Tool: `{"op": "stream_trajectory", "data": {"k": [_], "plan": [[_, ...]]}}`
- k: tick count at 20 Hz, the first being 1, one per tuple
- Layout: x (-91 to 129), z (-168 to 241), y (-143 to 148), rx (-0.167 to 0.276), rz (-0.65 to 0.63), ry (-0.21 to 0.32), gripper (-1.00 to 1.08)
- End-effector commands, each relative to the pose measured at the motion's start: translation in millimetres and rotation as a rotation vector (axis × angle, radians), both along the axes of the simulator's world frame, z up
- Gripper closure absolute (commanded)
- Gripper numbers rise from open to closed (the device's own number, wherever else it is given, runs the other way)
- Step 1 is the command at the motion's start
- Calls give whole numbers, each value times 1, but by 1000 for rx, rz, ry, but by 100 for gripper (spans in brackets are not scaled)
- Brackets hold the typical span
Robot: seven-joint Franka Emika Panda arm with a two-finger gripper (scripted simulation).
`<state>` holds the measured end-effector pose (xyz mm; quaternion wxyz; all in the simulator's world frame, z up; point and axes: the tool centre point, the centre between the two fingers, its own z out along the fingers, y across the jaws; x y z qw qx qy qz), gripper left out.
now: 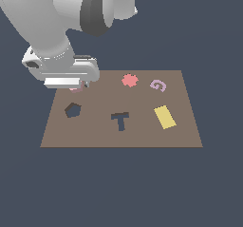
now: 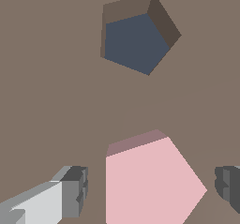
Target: Insert a designated object into the corresponding slot on a board.
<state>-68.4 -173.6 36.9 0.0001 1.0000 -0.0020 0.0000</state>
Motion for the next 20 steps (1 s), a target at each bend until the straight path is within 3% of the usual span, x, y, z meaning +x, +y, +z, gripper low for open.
{"op": "stream_trajectory", "data": {"k": [1, 3, 4, 20], "plan": [[0, -6, 0, 0, 0, 0, -92], [0, -7, 0, 0, 0, 0, -92], [0, -7, 0, 0, 0, 0, 108], [5, -6, 1, 0, -3, 0, 108]]}}
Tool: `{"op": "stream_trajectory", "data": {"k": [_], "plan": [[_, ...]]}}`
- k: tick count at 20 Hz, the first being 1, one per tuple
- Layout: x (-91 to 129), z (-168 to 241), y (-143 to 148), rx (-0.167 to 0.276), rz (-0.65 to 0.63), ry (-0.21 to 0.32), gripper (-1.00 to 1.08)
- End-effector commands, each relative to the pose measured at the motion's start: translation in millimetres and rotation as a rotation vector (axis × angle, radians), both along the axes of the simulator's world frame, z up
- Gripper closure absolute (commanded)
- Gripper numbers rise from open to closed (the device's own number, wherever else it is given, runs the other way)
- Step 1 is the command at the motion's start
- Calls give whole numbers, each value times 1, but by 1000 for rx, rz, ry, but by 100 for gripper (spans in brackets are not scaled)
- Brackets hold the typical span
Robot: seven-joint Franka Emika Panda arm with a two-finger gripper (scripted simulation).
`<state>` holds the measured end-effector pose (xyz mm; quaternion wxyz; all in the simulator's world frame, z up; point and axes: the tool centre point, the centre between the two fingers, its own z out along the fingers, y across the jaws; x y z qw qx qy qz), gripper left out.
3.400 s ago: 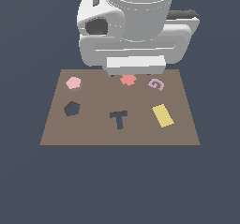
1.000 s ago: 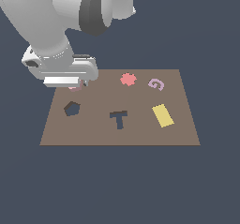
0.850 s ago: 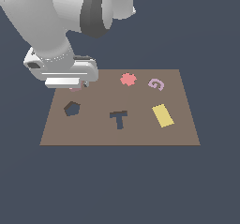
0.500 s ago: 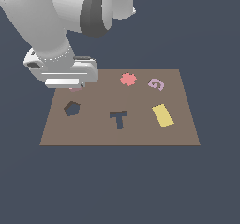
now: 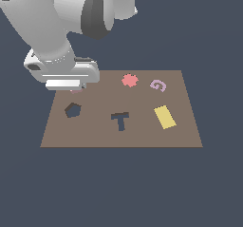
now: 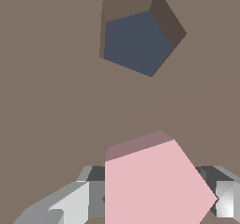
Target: Insert a designated object into the corresponding slot on a board.
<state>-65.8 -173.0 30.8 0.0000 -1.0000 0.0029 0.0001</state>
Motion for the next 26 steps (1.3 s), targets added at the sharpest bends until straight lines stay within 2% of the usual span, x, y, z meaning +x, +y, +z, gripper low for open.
{"op": "stream_trajectory", "data": {"k": [1, 6, 17, 26], "plan": [[4, 1, 0, 0, -2, -1, 108], [21, 3, 2, 0, -12, 0, 108], [74, 8, 4, 0, -43, 0, 108], [92, 10, 4, 0, -53, 0, 108]]}}
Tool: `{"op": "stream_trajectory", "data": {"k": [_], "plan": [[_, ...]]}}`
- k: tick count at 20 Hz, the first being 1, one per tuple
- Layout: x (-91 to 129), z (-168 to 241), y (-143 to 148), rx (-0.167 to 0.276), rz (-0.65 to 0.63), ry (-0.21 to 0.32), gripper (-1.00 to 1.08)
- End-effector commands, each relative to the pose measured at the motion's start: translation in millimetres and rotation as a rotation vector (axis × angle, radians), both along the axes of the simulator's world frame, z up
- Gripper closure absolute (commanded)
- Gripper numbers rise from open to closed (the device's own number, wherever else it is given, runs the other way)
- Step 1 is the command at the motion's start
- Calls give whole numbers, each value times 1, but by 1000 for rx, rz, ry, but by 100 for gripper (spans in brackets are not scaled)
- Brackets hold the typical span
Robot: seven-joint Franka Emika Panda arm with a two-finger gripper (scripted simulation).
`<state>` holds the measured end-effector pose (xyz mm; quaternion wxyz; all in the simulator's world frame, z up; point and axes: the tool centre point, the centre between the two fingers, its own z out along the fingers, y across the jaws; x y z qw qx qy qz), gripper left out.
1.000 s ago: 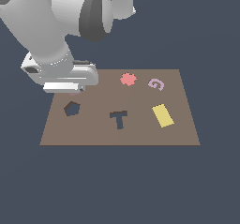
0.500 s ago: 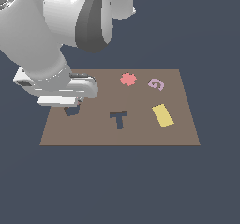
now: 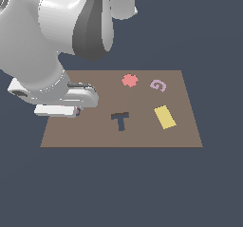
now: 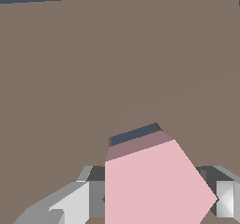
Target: Insert a designated object into the corresponding slot on a board.
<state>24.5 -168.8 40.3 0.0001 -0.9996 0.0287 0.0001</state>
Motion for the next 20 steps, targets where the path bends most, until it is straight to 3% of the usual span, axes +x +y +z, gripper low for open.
{"op": "stream_trajectory", "data": {"k": [1, 10, 11, 20], "plan": [[2, 0, 0, 0, -2, 0, 108], [3, -10, 0, 0, -2, 0, 108], [3, -10, 0, 0, -2, 0, -92], [3, -10, 0, 0, -2, 0, -92]]}}
